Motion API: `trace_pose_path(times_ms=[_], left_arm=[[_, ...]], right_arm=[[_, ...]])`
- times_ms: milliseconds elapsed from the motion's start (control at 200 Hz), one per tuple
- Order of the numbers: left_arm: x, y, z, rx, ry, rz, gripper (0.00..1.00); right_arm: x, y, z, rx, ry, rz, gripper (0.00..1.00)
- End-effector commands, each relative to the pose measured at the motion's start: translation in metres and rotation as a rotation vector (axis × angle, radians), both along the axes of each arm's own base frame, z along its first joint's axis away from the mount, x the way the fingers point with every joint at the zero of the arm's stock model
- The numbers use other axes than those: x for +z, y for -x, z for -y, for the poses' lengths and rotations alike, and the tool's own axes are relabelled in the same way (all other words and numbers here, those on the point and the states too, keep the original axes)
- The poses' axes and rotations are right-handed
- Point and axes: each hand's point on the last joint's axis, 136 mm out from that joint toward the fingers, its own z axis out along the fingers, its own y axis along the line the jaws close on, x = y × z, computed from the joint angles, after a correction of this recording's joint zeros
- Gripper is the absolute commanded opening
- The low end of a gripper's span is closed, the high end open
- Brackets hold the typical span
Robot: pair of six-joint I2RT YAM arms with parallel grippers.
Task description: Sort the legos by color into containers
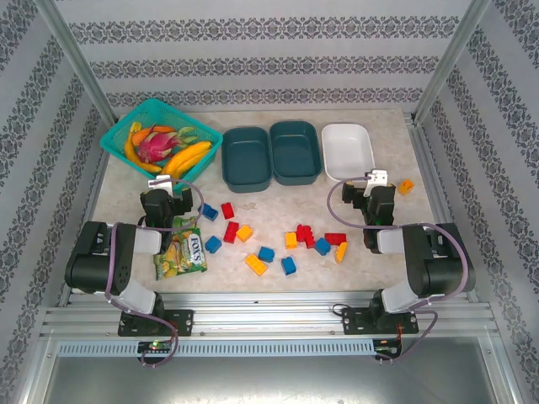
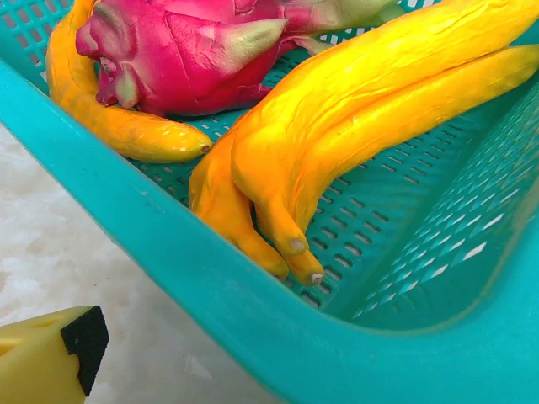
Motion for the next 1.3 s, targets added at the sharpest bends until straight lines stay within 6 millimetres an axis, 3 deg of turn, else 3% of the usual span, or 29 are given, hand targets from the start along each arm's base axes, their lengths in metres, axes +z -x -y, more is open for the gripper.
trace_pose_path(times_ms=[0, 654, 894, 974, 1049, 1179, 1299], left_arm=[[0.011, -0.004, -0.002, 0.007, -0.011, 0.049, 1.00], [0.012, -0.004, -0.002, 0.006, -0.009, 0.052, 1.00], [0.052, 0.002, -0.004, 0.025, -0.019, 0.057, 1.00], [0.065, 0.007, -0.006, 0.043, -0.021, 0.066, 1.00], [0.079, 0.014, -0.010, 0.068, -0.017, 0.073, 1.00], [0.107, 0.025, -0.015, 0.122, 0.021, 0.108, 1.00], [0.125, 0.031, -0.001, 0.089, 0.066, 0.119, 1.00]], right_arm=[[0.010, -0.003, 0.002, -0.002, 0.000, 0.034, 0.98], [0.011, -0.003, 0.001, 0.000, 0.002, 0.033, 0.98], [0.034, 0.003, 0.004, -0.042, 0.038, 0.018, 0.98], [0.048, 0.004, 0.003, -0.050, 0.056, 0.012, 0.98], [0.073, 0.007, 0.004, -0.079, 0.071, 0.075, 0.98], [0.134, 0.011, 0.001, -0.114, 0.101, 0.155, 0.98], [0.201, 0.017, -0.009, -0.105, 0.097, 0.272, 0.98]])
